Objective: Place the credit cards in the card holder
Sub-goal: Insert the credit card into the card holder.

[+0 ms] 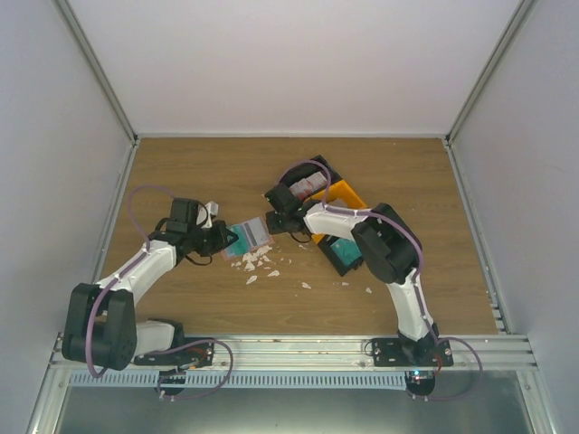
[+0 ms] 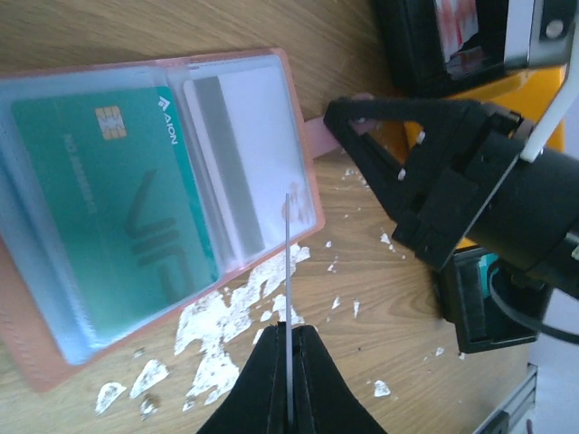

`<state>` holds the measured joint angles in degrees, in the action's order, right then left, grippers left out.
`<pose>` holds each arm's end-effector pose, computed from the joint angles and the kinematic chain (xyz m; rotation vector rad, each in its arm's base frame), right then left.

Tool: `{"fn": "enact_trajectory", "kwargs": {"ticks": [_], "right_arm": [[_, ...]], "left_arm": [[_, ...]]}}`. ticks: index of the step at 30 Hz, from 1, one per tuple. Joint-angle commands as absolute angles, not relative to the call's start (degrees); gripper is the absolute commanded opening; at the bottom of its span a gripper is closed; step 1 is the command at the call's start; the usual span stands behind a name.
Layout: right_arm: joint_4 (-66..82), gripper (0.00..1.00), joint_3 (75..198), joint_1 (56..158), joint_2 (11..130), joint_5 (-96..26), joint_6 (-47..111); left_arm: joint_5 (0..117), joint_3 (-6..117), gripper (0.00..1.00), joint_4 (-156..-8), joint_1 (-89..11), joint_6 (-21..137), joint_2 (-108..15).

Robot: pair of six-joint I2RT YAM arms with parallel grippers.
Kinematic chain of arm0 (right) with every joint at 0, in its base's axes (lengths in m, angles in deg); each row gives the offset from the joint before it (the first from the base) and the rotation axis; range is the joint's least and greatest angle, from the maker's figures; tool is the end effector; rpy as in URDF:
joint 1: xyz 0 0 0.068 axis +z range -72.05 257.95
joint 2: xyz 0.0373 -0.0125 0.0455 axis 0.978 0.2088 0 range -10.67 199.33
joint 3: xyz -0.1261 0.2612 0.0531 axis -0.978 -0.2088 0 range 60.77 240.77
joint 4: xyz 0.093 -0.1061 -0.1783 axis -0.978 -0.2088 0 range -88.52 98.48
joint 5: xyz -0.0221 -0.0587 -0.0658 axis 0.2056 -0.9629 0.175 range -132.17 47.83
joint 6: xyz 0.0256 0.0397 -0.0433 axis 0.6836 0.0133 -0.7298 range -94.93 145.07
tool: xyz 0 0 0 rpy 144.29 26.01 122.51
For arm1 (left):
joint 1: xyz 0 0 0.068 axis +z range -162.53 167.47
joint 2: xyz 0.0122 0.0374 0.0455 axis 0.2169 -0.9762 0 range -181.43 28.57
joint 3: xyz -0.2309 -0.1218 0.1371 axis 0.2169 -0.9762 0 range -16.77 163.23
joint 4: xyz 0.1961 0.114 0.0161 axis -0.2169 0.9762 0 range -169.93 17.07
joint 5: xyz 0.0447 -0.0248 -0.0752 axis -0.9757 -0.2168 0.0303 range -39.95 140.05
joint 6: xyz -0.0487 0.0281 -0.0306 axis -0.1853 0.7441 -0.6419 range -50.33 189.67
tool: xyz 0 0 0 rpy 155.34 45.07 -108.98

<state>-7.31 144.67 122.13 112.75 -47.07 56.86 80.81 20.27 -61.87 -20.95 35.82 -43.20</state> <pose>0.3235 0.3085 0.1650 -0.2446 2.5720 0.4095 0.2002 -0.0554 0.2236 -0.3321 2.5490 -0.9674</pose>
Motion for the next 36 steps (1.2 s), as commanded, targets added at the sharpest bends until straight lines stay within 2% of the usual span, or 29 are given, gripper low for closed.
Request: {"fn": "enact_trajectory", "kwargs": {"ticks": [1,7,15,20,26,32,36], "right_arm": [[-8.66,0.01,138.81,122.94,109.33,-49.7,60.33],[-9.17,0.04,133.0,124.17,105.92,-50.66,62.98],[-13.67,0.34,134.59,124.44,100.92,-57.25,63.12],[-15.62,0.44,136.23,125.05,97.81,-57.5,60.99],[-15.13,0.46,139.02,127.32,96.88,-50.85,57.9],[-11.89,0.45,141.38,127.39,99.85,-39.15,57.28],[-14.57,0.41,144.03,127.35,103.56,-41.1,58.95]], "left_arm": [[83.55,19.21,0.0,-70.71,-22.28,33.32,-45.86],[84.08,19.21,0.0,-74.12,-23.08,33.76,-49.05],[81.01,24.08,0.0,-68.57,-23.07,40.27,-52.79],[81.97,27.84,0.0,-65.65,-23.07,44.9,-56.64],[83.17,34.2,0.0,-61.09,-23.15,48.92,-62.88],[82.64,38.21,0.0,-56.47,-23.13,52.79,-67.07],[82.33,39.04,0.0,-54.52,-23.0,54.03,-69.51]]}}
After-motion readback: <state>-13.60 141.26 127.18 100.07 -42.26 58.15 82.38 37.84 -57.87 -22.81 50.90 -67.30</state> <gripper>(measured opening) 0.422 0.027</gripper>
